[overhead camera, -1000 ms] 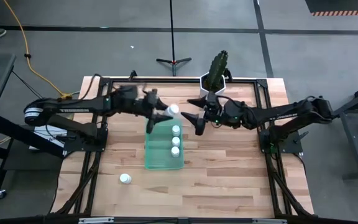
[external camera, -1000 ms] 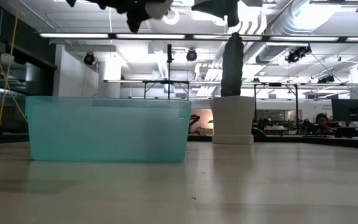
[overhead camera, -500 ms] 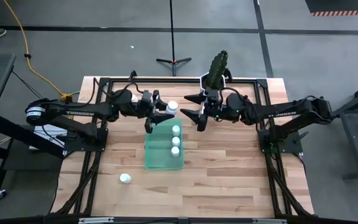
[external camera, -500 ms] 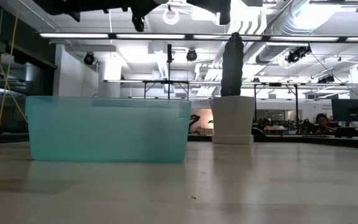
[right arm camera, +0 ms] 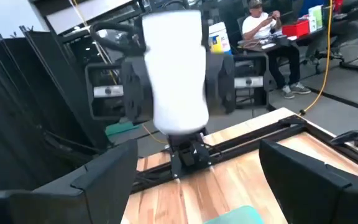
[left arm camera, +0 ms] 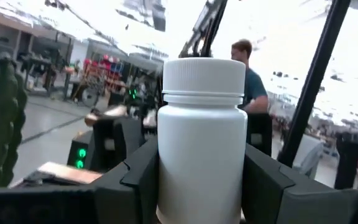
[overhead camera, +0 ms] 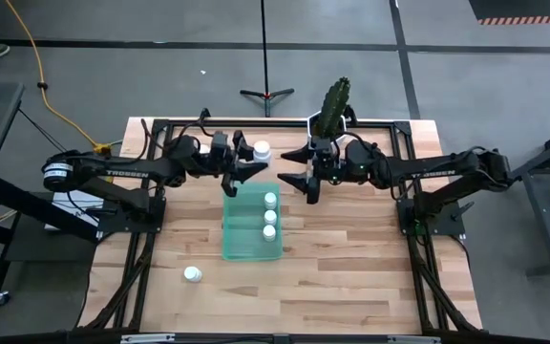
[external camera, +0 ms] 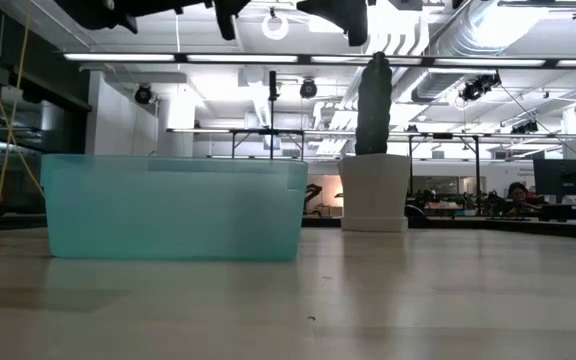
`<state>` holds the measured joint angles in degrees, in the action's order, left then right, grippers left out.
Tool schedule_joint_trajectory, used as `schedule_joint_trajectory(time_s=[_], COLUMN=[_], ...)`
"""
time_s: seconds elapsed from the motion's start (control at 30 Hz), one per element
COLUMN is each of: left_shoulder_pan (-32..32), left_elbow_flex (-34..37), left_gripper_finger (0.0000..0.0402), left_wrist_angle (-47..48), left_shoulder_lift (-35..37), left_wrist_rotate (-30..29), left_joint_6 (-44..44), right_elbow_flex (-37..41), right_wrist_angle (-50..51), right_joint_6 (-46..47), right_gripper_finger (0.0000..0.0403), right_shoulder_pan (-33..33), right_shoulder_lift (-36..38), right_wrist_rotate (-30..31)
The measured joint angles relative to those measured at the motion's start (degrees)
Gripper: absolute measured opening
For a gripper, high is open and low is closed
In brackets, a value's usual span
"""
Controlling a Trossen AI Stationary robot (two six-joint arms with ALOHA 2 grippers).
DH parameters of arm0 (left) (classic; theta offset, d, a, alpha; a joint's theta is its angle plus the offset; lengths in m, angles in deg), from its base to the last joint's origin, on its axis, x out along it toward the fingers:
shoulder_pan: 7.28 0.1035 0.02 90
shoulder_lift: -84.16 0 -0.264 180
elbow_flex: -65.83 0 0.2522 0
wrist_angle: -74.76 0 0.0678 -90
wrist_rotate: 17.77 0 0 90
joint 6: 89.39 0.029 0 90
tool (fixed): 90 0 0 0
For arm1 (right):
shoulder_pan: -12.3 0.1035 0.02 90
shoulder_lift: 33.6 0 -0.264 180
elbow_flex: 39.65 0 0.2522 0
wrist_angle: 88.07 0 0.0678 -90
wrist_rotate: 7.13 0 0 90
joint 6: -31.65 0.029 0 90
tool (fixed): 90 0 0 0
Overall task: Pick and place pill bottles into a basket
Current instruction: Put the pill bottle into the blue bin
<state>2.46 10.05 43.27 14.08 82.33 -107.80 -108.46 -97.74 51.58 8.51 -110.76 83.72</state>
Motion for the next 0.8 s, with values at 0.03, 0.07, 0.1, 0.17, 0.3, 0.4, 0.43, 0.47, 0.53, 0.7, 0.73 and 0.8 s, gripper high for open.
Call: schedule_joint_trajectory(time_s=[0.03, 0.07, 0.1, 0.17, 0.3, 0.4, 0.43, 0.47, 0.53, 0.7, 0.73, 0.8], left_shoulder_pan=[0.0, 0.0, 0.0, 0.0, 0.0, -0.9, -1.2, -1.3, -1.9, -1.9, -1.9, -1.9], left_elbow_flex=[0.0, 0.0, 0.0, 0.0, 0.0, 0.0, 0.0, 0.0, -0.1, -0.1, -0.1, -0.1], left_gripper_finger=[0.0202, 0.0202, 0.0202, 0.0202, 0.0202, 0.0202, 0.0202, 0.0202, 0.0202, 0.0202, 0.0202, 0.0202], left_wrist_angle=[-0.3, -0.3, -0.2, -0.1, 0.4, 0.4, 0.6, 0.4, -0.2, -2.1, -2.6, -3.7], left_shoulder_lift=[0.0, 0.0, 0.0, -0.2, -0.7, -1.4, -1.5, -1.7, -2.4, -4.4, -4.8, -5.2], left_wrist_rotate=[-0.8, -1.7, -2.1, -2.6, -1.7, -1.5, -1.6, -1.7, -1.7, -2.8, -2.8, -3.3], left_joint_6=[-0.2, -0.6, -1.2, -1.6, -1.6, -1.6, -1.5, -1.3, -1.4, -1.4, -1.4, -1.4], right_elbow_flex=[0.0, 0.0, 0.0, 0.0, 0.0, 0.0, 0.0, 0.0, 0.0, 0.0, 0.0, 0.0], right_wrist_angle=[0.1, 0.2, 0.2, 0.2, -1.1, -4.2, -4.9, -5.4, -5.4, -5.6, -5.6, -5.6], right_joint_6=[0.0, 0.0, 0.0, -0.4, -0.6, 1.3, 2.1, 2.5, 2.6, 3.2, 3.1, 3.2], right_gripper_finger=[0.0326, 0.0326, 0.0326, 0.0326, 0.0326, 0.0326, 0.0326, 0.0326, 0.0326, 0.0326, 0.0326, 0.0326], right_shoulder_pan=[0.0, 0.0, 0.0, 0.0, -0.7, -2.0, -2.4, -2.7, -3.3, -3.5, -3.5, -3.5], right_shoulder_lift=[0.0, 0.0, 0.0, 0.0, 0.0, 0.0, 0.0, 0.0, 0.0, 0.0, 0.0, 0.0], right_wrist_rotate=[-0.2, -0.4, -0.4, -0.6, -0.3, -0.5, -0.6, -0.6, -0.9, -1.8, -2.2, -3.0])
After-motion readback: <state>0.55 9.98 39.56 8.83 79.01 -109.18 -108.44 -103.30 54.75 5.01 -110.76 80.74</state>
